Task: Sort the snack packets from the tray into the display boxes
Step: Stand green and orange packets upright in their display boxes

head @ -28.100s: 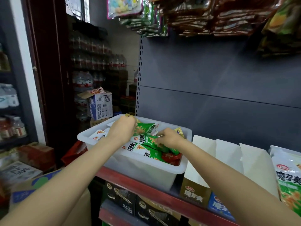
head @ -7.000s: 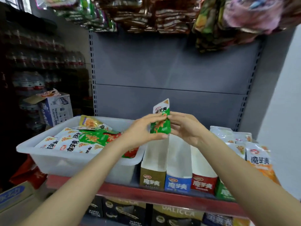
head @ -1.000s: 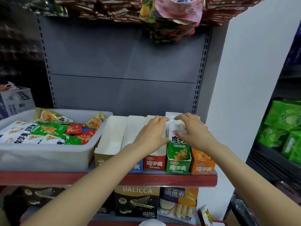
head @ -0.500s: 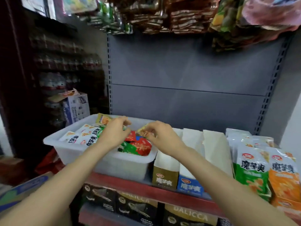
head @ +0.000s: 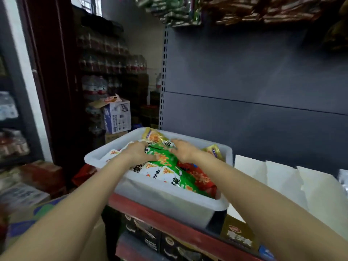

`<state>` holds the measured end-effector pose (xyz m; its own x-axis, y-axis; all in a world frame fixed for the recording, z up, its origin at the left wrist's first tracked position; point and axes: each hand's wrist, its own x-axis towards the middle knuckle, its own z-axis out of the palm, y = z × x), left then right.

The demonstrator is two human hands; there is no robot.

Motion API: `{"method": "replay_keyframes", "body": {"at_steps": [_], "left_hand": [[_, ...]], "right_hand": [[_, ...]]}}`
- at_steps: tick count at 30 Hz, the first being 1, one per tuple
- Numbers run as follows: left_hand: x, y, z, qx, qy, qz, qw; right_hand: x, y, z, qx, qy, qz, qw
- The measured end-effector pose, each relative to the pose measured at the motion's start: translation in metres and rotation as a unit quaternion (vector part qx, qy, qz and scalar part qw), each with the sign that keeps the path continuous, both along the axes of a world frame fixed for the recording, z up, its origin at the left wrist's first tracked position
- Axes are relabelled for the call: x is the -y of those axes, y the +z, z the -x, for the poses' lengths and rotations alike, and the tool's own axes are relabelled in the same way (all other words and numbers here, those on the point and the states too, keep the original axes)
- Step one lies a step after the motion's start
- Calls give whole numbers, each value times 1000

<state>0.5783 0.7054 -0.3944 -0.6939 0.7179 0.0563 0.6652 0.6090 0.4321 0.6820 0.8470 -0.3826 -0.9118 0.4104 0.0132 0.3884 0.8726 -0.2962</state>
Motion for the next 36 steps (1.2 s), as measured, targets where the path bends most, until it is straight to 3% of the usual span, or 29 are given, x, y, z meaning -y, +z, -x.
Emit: {"method": "replay_keyframes", "body": {"at_steps": [7,13,17,20,27,33,36], "left_hand": [[-5,-2,5,-3,-4,-5,1000],[-6,-4,4,20,-10,-28,999],[-6,-4,2,45,-5,-52,998],[-6,2,-4,80,32,-120,989],[-2,18,-17,191,114,-358,907],[-12,38,-61,334,100,-469,812],[-19,45,-89,340,67,-474,809]], "right_hand": [[-3,-12,16,33,10,0,999],[-7,-12,13,-4,-7,-100,995],[1,-6,5,-49,4,-99,994],[14,1,-5,-85,49,-83,992],[39,13,-42,-134,127,-71,980],[41,20,-83,-181,112,-85,973],[38,20,-112,-271,62,6,961]]}}
